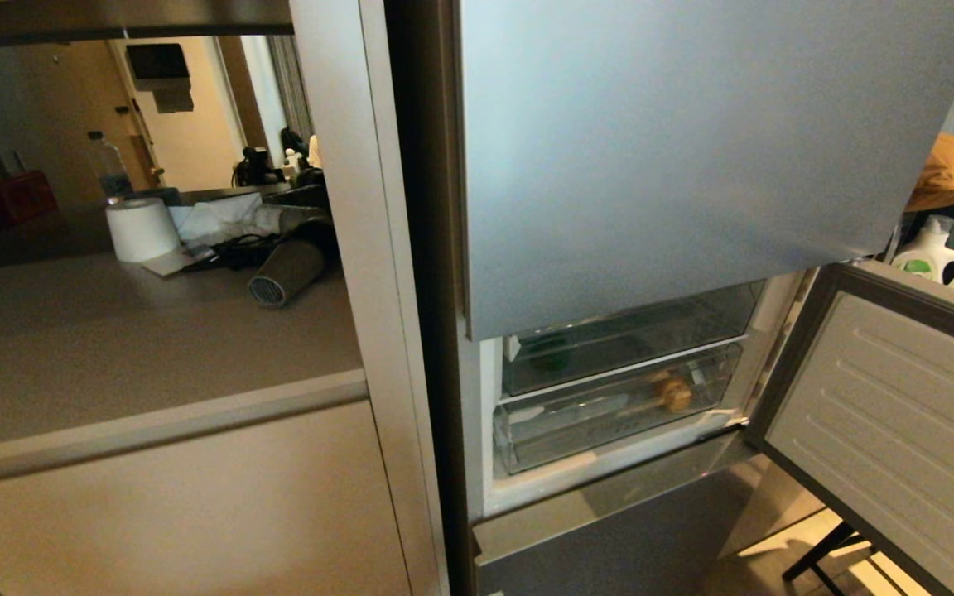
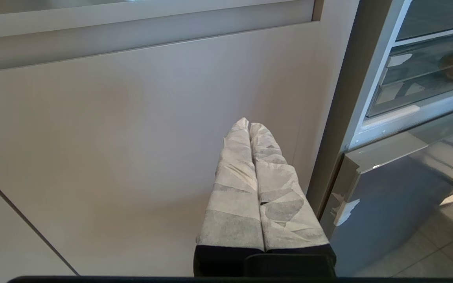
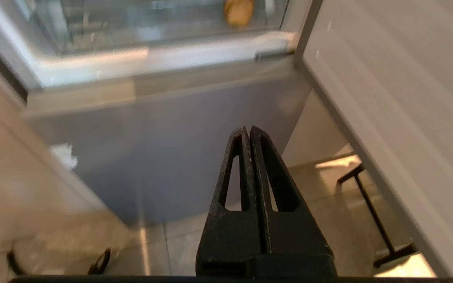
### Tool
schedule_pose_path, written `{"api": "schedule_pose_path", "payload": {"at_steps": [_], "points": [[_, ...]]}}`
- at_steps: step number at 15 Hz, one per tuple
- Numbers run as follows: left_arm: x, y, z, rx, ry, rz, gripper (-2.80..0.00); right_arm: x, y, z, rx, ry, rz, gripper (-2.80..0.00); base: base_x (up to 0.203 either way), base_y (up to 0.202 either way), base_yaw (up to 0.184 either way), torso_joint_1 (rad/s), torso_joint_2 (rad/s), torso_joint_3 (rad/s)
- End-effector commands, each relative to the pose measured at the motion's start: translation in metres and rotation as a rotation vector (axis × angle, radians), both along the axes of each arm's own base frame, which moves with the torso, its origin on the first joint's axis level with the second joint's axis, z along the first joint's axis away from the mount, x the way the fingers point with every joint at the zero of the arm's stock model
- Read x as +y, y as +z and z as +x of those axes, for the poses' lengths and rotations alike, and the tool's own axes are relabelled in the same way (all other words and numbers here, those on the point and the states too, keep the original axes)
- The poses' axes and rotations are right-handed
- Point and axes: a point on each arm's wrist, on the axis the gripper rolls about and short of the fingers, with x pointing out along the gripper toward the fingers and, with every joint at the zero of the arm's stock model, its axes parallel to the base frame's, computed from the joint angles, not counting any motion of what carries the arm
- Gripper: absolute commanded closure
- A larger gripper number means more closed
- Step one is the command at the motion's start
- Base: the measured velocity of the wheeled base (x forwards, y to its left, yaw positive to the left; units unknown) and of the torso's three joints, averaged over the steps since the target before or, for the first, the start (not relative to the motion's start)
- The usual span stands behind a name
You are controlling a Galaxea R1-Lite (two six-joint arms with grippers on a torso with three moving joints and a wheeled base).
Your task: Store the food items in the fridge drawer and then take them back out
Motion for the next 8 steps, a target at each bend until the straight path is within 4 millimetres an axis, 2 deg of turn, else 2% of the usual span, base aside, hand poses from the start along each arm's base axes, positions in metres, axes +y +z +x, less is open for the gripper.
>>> {"api": "schedule_pose_path", "payload": {"at_steps": [1, 5, 8], "points": [[0.0, -0.003, 0.001, 0.012, 0.0, 0.0, 0.0, -0.001, -0.009, -0.017, -0.088, -0.011, 0.008, 0.0, 0.0, 0.0, 0.0, 0.0, 0.0, 0.0], [0.0, -0.003, 0.001, 0.012, 0.0, -0.001, 0.0, 0.0, -0.016, -0.034, -0.249, 0.003, 0.001, 0.0, 0.0, 0.0, 0.0, 0.0, 0.0, 0.0], [0.0, -0.003, 0.001, 0.012, 0.0, -0.007, 0.0, 0.0, -0.016, -0.034, -0.249, 0.003, 0.011, 0.0, 0.0, 0.0, 0.0, 0.0, 0.0, 0.0]]}}
